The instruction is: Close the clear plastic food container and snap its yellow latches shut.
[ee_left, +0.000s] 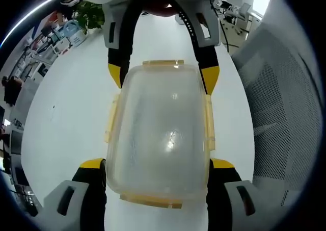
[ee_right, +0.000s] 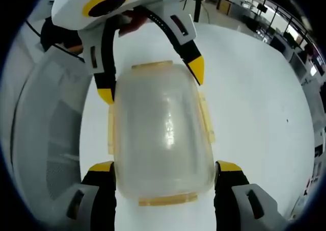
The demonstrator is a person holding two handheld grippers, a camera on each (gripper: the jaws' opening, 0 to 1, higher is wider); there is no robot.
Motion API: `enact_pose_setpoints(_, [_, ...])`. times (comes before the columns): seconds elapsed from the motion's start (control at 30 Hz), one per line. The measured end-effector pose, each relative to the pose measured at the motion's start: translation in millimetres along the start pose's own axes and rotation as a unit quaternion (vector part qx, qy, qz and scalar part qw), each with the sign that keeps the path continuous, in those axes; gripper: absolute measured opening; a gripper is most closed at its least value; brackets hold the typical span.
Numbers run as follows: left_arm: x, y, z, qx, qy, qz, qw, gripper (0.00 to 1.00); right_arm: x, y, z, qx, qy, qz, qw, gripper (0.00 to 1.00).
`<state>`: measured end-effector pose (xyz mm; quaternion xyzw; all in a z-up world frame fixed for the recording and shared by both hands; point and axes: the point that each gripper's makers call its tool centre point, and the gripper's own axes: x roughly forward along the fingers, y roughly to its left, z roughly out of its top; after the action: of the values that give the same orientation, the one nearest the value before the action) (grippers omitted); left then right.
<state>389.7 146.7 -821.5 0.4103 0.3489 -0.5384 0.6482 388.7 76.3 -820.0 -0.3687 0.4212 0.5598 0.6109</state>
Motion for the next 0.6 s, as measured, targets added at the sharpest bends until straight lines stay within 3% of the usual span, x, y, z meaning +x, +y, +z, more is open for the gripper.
enact_pose_setpoints(0.6, [4,26.3,-0.6,-0.003,-0.003,0.001,1.0000,0.83,1,-26,3.4,-0.002,-0.001,0.001,1.0000,0.80])
